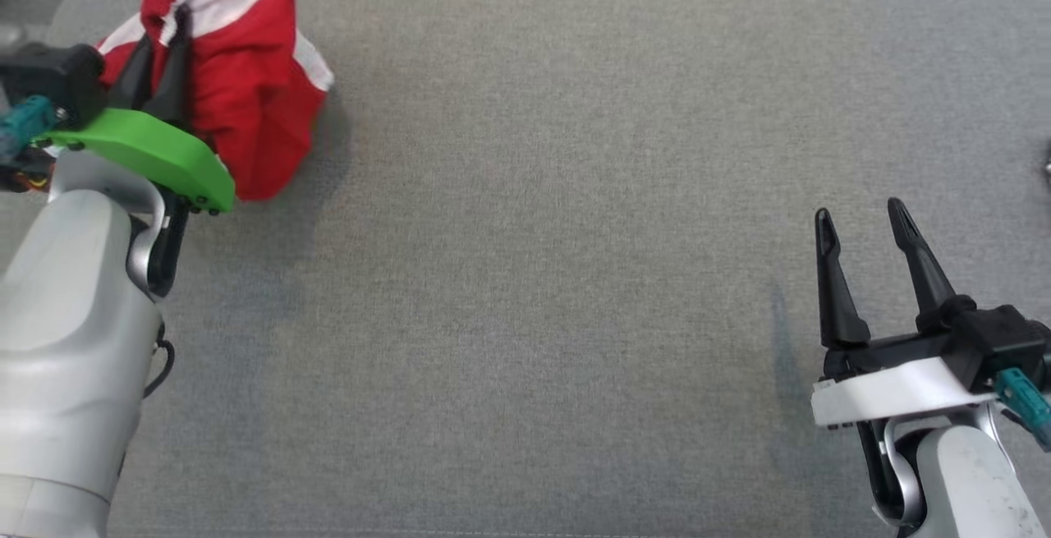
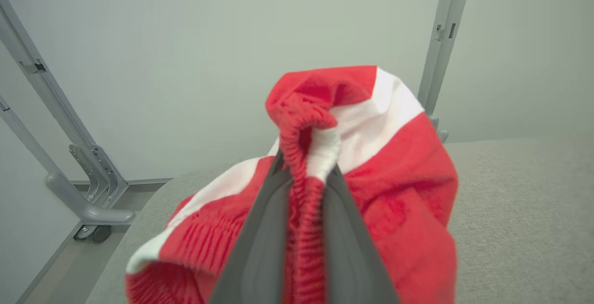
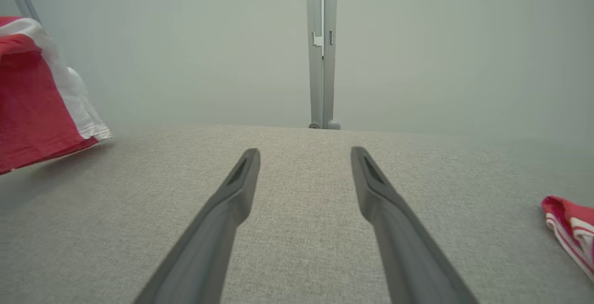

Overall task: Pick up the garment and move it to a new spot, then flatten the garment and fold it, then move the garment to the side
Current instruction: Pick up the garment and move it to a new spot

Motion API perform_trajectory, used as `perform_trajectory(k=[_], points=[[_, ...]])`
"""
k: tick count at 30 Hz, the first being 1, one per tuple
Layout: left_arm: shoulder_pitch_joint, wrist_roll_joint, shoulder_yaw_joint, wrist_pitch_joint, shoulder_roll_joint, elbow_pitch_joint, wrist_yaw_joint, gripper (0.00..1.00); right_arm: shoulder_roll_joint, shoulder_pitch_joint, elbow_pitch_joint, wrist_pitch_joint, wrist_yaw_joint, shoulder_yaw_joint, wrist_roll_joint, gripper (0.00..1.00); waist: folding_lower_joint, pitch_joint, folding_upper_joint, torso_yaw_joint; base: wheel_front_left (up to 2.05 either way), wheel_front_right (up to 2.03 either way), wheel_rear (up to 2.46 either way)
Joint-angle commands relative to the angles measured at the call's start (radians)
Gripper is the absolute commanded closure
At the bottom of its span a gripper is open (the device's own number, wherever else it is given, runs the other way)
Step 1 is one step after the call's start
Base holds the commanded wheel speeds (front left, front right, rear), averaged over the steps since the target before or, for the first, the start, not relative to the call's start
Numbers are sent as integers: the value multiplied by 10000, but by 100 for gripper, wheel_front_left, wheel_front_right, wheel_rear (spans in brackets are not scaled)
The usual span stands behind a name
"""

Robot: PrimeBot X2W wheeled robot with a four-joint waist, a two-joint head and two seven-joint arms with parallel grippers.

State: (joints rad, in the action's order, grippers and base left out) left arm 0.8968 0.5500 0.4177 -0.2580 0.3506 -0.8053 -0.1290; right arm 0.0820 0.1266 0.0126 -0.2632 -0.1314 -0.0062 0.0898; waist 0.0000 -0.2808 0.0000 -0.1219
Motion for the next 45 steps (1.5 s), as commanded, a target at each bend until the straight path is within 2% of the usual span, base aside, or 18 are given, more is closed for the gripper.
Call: perform_trajectory(k=[1, 7, 14, 22, 32, 33, 35, 38, 45], points=[[-276, 50, 231, -62, 17, 338, -26, 100, -31, -244, -12, -39, 15, -72, 69, 0, 0, 948, 0, 510, 0, 0, 0], [-745, 72, 1219, 14, -247, 1591, -26, 100, -165, -680, -95, -39, 15, -197, 123, 0, 0, 1363, 0, 1267, 0, 0, 0], [-1043, -669, 2304, 7, -787, 2225, 57, 100, -227, -833, -172, -39, 15, -284, 132, 0, 0, 1328, 0, 2325, 0, 0, 0], [-1513, -1586, 3271, -52, -1097, 1365, 143, 100, -272, -735, -282, -39, 15, -193, 170, 0, 0, 759, 0, 3357, 0, 0, 0], [-2033, -1642, 3563, -59, -1504, -229, 85, 100, -301, -606, -309, -39, 15, -148, 109, 0, 0, 268, 0, 3515, 0, 0, 0], [-2082, -1512, 3501, -60, -1572, -457, 79, 74, -304, -583, -296, -39, 15, -117, 102, 0, 0, 282, 0, 3473, 0, 0, 0], [-2031, -1319, 3366, -61, -1704, -691, 54, 0, -307, -555, -278, -39, 13, -41, 88, 0, 0, 356, 0, 3361, 0, 0, 0], [-2106, -1115, 3021, -63, -1829, -714, 70, 0, -306, -555, -275, -39, 15, 35, 75, 0, 0, 541, 0, 3112, 0, 0, 0], [-3166, -858, 1787, -63, -1945, 492, 665, 0, -307, -802, -184, -39, 15, 80, 157, 0, 0, 1264, 0, 2301, 0, 0, 0]])
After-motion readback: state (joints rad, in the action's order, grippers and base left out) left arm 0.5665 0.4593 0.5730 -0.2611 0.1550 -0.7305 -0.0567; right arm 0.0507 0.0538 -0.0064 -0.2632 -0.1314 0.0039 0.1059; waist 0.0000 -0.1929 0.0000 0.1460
